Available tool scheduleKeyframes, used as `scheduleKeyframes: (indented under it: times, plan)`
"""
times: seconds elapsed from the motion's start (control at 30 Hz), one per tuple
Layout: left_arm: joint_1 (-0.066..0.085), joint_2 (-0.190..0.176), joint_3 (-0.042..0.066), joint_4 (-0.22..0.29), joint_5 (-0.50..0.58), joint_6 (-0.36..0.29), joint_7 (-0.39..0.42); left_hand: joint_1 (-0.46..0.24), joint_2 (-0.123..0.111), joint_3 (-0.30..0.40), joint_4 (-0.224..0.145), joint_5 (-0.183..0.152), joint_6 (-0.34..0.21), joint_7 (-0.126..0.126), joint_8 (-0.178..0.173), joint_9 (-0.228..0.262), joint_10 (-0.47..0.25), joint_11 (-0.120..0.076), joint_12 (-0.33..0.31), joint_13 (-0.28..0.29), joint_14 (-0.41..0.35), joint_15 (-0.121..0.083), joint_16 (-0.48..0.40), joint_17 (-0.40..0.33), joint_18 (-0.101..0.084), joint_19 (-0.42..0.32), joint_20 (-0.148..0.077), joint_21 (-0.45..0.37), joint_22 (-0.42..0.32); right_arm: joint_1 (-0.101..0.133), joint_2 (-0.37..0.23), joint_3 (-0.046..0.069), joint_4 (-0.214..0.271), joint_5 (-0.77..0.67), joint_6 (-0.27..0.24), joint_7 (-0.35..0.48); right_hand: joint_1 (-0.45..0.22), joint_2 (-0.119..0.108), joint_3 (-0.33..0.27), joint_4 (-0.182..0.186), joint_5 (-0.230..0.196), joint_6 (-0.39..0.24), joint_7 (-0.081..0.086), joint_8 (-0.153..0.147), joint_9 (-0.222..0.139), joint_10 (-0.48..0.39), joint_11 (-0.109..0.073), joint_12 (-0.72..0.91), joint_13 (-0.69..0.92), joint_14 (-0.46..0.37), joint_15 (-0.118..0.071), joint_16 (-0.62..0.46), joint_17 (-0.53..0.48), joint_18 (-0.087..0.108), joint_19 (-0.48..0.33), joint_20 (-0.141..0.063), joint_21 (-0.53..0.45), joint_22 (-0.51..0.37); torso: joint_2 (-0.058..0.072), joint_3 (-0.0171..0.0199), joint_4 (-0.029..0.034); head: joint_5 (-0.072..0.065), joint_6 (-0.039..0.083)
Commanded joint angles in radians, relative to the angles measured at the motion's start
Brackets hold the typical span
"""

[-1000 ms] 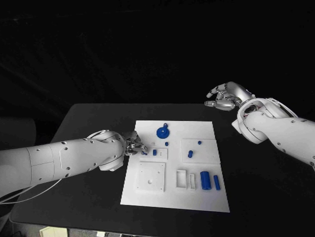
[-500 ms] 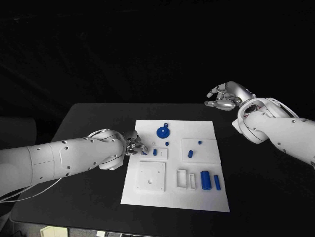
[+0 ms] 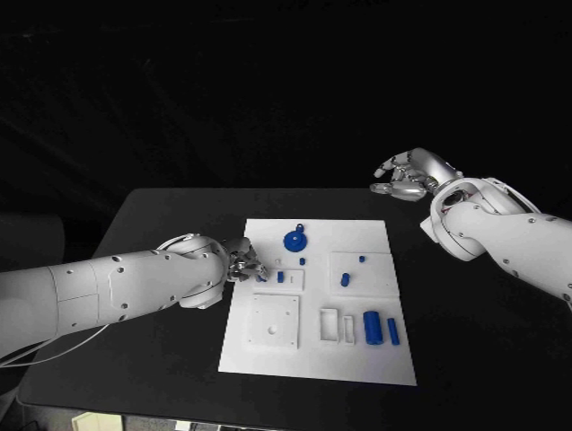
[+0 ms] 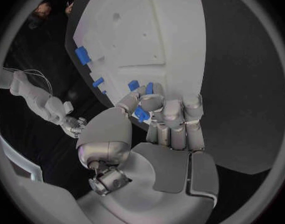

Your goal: Assemble the parts on the task board

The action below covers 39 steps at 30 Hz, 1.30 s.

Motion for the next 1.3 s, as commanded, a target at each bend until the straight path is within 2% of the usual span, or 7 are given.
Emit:
scheduleKeyframes:
  times: [0.03,0.47,0.63,1.2,1.27,1.3]
  plan:
    - [-0.006,0.002,-0.005,-0.004,-0.032,0.049,-0.017,-0.002,0.01,0.001,-0.004,-0.001,0.158,-0.052,0.004,-0.002,-0.004,-0.003,0.006,0.001,0.011,-0.017,0.006,0.0,0.021,0.0,-0.096,0.005,0.001,0.0,-0.001,0.0,0.002,-0.002,0.01,0.005,-0.001,0.005,-0.004,0.005,0.003,-0.007,0.011,0.005,0.001,-0.008,-0.001,0.006,-0.002,0.004,0.002,-0.006,0.001,0.101,0.0,-0.006,-0.003,0.002,0.0,0.0002,-0.0003,0.0,0.0]
    - [-0.006,0.017,-0.005,-0.007,-0.049,0.072,-0.021,-0.003,0.009,0.001,-0.003,-0.005,0.156,-0.051,0.004,-0.002,-0.004,-0.002,0.007,0.001,0.01,-0.016,0.006,-0.001,0.02,-0.001,-0.095,0.005,0.001,0.0,0.0,0.0,0.003,-0.002,0.012,0.004,-0.001,0.005,-0.004,0.005,0.004,-0.007,0.011,0.005,0.001,-0.008,-0.001,0.006,-0.002,0.004,0.002,-0.006,0.001,0.101,0.0,-0.006,-0.003,0.003,0.0,0.0,-0.0007,0.0,0.001]
    - [-0.006,0.02,-0.005,-0.005,-0.049,0.08,-0.019,-0.014,0.01,-0.002,0.008,-0.031,0.158,-0.052,0.012,-0.002,-0.003,-0.003,0.01,0.001,0.011,-0.015,0.009,-0.001,0.019,-0.001,-0.095,0.006,0.002,0.0,0.0,0.0,0.004,-0.002,0.012,0.004,-0.001,0.005,-0.004,0.005,0.004,-0.007,0.011,0.005,0.001,-0.008,-0.001,0.006,-0.002,0.004,0.002,-0.006,0.001,0.101,0.0,-0.006,-0.003,0.003,0.001,0.0002,-0.0009,-0.002,0.001]
    - [-0.006,0.026,-0.005,-0.006,-0.048,0.085,-0.019,-0.022,0.012,-0.002,0.015,-0.037,0.158,-0.053,0.019,-0.003,-0.003,-0.004,0.014,0.001,0.011,-0.014,0.012,-0.001,0.019,-0.002,-0.095,0.007,0.003,0.0,0.001,0.0,0.005,-0.002,0.012,0.005,-0.001,0.005,-0.004,0.005,0.004,-0.007,0.011,0.005,0.001,-0.008,-0.001,0.006,-0.003,0.004,0.002,-0.006,0.002,0.101,0.0,-0.006,-0.004,0.003,0.0,0.0005,-0.0007,-0.003,0.0]
    - [-0.006,0.026,-0.005,-0.006,-0.048,0.088,-0.019,-0.025,0.01,-0.002,0.019,-0.045,0.157,-0.053,0.021,-0.004,-0.004,-0.003,0.016,0.0,0.011,-0.013,0.013,-0.002,0.02,-0.002,-0.095,0.007,0.003,0.0,0.001,0.0,0.005,-0.002,0.012,0.005,-0.001,0.005,-0.004,0.005,0.004,-0.006,0.011,0.005,0.001,-0.008,-0.001,0.007,-0.003,0.004,0.002,-0.006,0.002,0.101,0.0,-0.006,-0.004,0.003,0.0,0.0006,-0.0008,-0.003,-0.001]
    - [-0.006,0.026,-0.005,-0.006,-0.048,0.09,-0.019,-0.028,0.009,-0.002,0.023,-0.063,0.156,-0.053,0.023,-0.005,-0.004,-0.003,0.017,0.0,0.01,-0.013,0.014,-0.002,0.02,-0.003,-0.095,0.007,0.003,0.0,0.0,0.0,0.005,-0.002,0.012,0.005,-0.001,0.005,-0.004,0.005,0.004,-0.006,0.011,0.005,0.001,-0.008,-0.001,0.007,-0.003,0.004,0.002,-0.006,0.002,0.101,0.0,-0.006,-0.004,0.003,0.0,0.0005,-0.0008,-0.003,-0.001]
